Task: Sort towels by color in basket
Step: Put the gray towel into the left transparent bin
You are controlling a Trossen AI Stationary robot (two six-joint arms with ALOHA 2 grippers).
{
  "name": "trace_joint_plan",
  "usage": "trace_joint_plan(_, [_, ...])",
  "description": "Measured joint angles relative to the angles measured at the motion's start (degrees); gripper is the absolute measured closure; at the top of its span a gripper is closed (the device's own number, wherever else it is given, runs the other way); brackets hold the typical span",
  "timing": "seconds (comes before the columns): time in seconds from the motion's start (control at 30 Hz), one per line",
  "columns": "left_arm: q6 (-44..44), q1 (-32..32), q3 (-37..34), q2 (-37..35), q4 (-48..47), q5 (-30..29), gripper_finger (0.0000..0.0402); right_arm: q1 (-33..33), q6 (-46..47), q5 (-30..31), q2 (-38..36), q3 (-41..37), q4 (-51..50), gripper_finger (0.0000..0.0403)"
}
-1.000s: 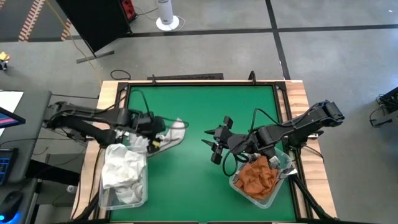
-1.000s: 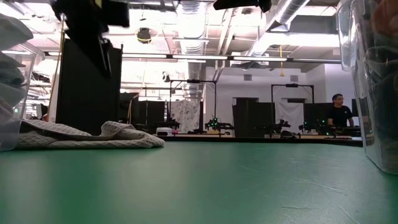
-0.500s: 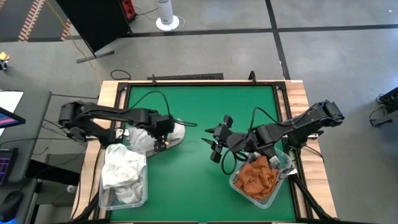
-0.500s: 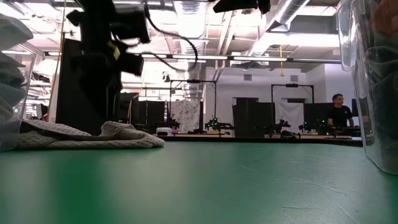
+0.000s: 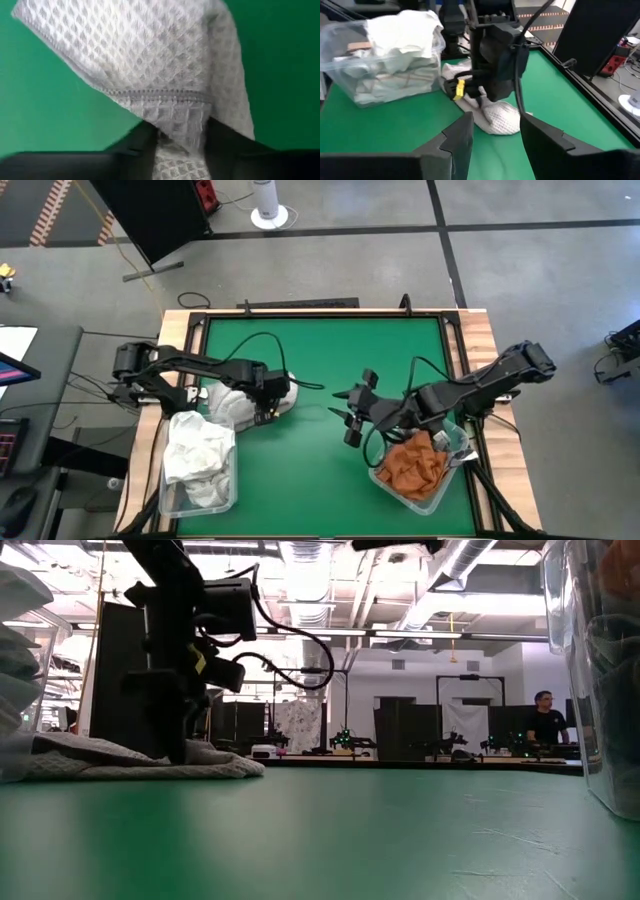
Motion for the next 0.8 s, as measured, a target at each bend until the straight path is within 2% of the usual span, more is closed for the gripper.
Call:
trace_joint_plan(0.1, [2.09,-0.09,0.0,-1.57,0.91,0.11,0.0364,0.47,0.02,0.11,-0.22,0.04,-0.23,0.0212])
trace_joint_plan(0.17, [3.4,-0.15,0.0,-3.68,1.3,1.76,0.0388,0.45,0.05,0.11,-0.28,0.04,-1.39,0.0212])
trace_joint_plan(0.33, [5.66,-0.13,1.84,-13.57,0.0,9.8,0.0397,0.4,1.62,1.05,-0.45,0.04,-3.79,0.0212])
trace_joint_plan(0.4, [6.59,-0.13,2.57,-19.47,-0.4,16.58,0.0398,0.42,1.98,1.48,-0.45,0.04,-4.95,0.0212])
trace_joint_plan(0.53, [4.87,-0.13,3.06,-32.28,-0.01,34.28,0.0399,0.42,1.96,2.53,-0.45,0.04,-5.55,0.0212])
trace_joint_plan(0.6, [0.42,-0.17,3.1,-38.83,1.17,42.02,0.0399,0.4,1.74,3.17,-0.45,0.04,-5.57,0.0212])
trace_joint_plan(0.67, [-6.17,-0.17,3.1,-45.01,3.42,47.39,0.0399,0.02,1.73,3.21,-0.45,0.04,-5.55,0.0212])
trace_joint_plan(0.8, [-21.79,-0.17,3.13,-55.44,5.59,52.38,0.0398,-0.79,1.73,3.21,-0.45,0.04,-5.55,0.0212])
